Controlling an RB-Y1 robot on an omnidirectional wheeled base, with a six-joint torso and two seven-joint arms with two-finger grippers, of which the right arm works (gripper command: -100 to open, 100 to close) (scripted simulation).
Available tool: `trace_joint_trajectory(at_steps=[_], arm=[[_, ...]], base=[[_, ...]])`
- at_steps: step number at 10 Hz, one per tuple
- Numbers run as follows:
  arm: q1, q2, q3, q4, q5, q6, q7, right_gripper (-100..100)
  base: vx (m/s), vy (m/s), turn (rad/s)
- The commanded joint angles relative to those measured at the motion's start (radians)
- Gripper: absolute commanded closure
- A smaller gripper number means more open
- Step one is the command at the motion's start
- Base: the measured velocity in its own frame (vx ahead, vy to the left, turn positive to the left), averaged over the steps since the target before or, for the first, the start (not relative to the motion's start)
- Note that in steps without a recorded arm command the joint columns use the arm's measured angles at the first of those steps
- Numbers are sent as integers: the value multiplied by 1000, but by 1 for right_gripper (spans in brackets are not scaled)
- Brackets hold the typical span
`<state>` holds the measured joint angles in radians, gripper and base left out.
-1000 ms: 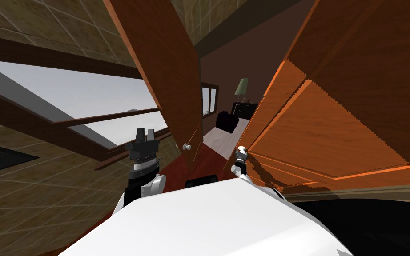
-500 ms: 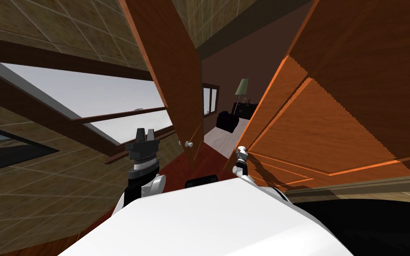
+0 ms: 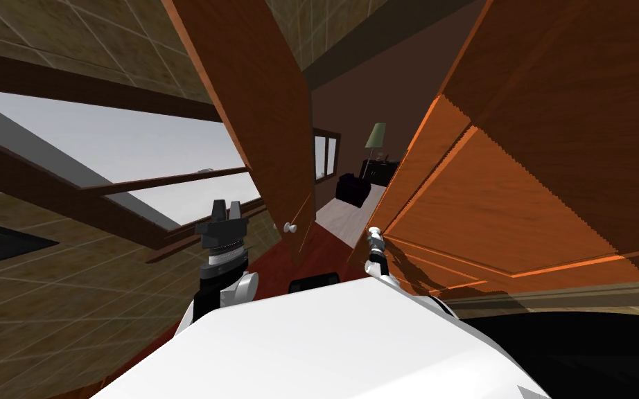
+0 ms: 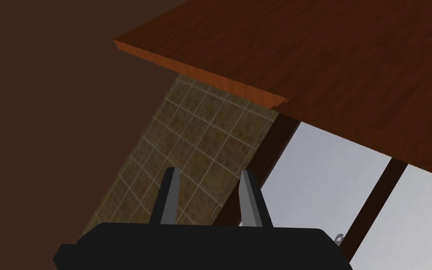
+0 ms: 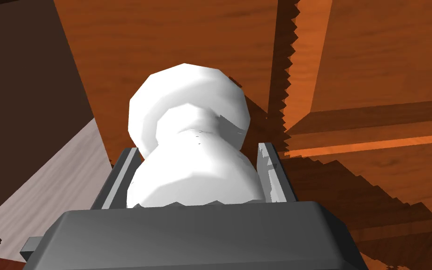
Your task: Pull the door open
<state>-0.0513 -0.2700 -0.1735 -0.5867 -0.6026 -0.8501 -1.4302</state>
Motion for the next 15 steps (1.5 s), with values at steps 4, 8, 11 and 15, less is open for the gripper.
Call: trace_joint_trajectory(at_steps=[4,8,11,15], arm=[[-5,-12,37,5,25,-4,-36,100],[-2,-18,93,-15,61,2,-69,100],[0,-22,135,-29,88,6,-94,100],[16,-25,158,-41,100,15,-108,100]], base=[[-36,-51,19],[-247,-20,79],[-271,43,58],[-129,-18,39]])
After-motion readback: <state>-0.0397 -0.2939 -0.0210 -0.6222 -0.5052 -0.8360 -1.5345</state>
